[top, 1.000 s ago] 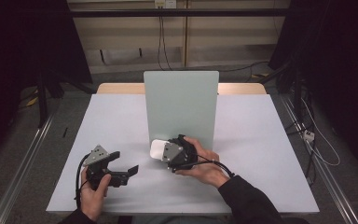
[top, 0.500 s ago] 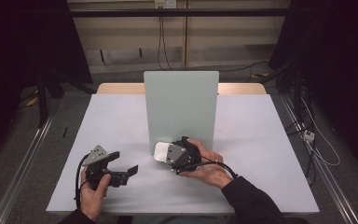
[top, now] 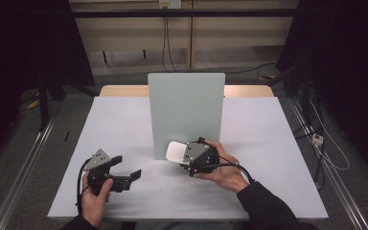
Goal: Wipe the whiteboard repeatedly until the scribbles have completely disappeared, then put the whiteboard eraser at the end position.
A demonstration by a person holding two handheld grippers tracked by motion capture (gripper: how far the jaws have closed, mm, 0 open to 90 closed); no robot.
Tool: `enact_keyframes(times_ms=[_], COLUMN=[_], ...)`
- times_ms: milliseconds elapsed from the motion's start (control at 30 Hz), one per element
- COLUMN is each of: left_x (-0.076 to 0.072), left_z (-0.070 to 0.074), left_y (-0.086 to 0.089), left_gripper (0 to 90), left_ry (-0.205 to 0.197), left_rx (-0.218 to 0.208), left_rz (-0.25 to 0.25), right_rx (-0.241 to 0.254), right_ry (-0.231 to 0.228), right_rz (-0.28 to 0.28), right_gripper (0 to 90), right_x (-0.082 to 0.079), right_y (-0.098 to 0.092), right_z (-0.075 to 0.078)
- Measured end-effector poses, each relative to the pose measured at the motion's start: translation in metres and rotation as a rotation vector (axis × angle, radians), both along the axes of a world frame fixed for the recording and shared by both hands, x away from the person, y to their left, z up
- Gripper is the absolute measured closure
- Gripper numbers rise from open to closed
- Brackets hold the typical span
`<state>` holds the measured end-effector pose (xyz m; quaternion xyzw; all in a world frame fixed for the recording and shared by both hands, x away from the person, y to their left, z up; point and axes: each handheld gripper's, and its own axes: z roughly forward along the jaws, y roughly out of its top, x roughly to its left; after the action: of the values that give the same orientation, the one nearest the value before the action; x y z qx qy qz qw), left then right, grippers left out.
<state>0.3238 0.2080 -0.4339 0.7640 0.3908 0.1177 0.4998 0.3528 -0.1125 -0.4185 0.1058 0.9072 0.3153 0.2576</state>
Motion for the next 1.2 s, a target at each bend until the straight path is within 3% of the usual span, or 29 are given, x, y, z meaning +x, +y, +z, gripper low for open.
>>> enact_keyframes(times_ms=[567,1200], left_x=[-0.001,0.000], left_z=[0.000,-0.001], left_y=[-0.001,0.001], left_gripper=[4.0,4.0], left_ry=[0.002,0.004], left_rx=[0.003,0.002], left_rz=[0.003,0.005], right_rx=[0.090,0.112], right_ry=[0.074,0.191], right_rz=[-0.035,-0.027], right_gripper=[31.7,31.7], right_x=[-0.007,-0.009], right_y=[-0.022,-0.038], right_z=[0.010,0.011])
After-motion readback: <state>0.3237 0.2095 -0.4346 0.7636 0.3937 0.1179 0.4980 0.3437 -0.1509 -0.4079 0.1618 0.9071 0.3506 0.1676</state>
